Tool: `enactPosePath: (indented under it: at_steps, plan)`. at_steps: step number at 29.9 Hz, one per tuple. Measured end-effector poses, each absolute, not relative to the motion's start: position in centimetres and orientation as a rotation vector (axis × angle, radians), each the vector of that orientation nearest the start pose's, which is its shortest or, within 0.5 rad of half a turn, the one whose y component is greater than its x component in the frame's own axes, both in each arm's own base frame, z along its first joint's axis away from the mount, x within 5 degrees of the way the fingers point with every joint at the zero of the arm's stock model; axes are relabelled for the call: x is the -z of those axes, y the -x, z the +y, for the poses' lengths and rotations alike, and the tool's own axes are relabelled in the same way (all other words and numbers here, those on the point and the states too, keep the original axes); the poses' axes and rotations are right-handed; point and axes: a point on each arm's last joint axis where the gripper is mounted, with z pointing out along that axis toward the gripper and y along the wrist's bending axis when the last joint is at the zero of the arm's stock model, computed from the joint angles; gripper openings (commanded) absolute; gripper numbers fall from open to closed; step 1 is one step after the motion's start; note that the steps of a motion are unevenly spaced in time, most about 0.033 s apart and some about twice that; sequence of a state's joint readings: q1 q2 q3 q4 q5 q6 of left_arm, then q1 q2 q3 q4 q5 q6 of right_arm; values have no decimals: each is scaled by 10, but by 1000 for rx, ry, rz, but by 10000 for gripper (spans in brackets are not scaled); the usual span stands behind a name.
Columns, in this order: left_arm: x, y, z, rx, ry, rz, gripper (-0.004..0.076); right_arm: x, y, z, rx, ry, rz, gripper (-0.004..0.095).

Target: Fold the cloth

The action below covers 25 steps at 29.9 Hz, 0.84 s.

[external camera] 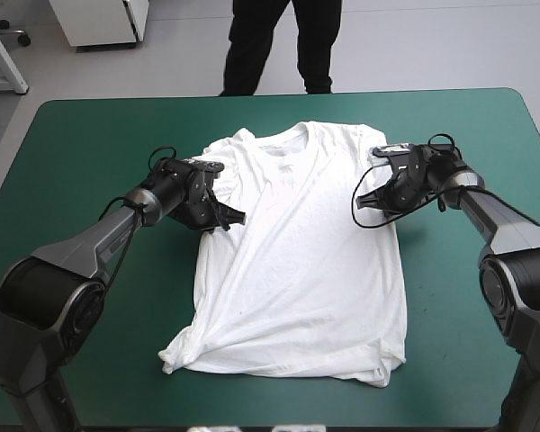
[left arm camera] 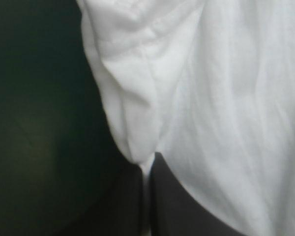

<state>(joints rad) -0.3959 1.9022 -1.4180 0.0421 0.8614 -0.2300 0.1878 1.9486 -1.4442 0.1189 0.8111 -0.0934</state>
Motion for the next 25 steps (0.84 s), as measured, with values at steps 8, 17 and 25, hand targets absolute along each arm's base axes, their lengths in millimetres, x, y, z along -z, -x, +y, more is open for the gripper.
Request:
enactPosePath:
  at_steps: [8, 17, 25]
  plan:
    - [-221, -368, -151, 92, -330, 2762, -9, -217, -393, 87, -213, 280, 2785, -13]
    - [-292, -357, -142, 100, -335, 2554, -9, -303, -377, 89, -252, 307, 2647, -13]
    - [-369, -325, -127, 141, -307, 2342, -9, -389, -352, 84, -252, 330, 2483, -13]
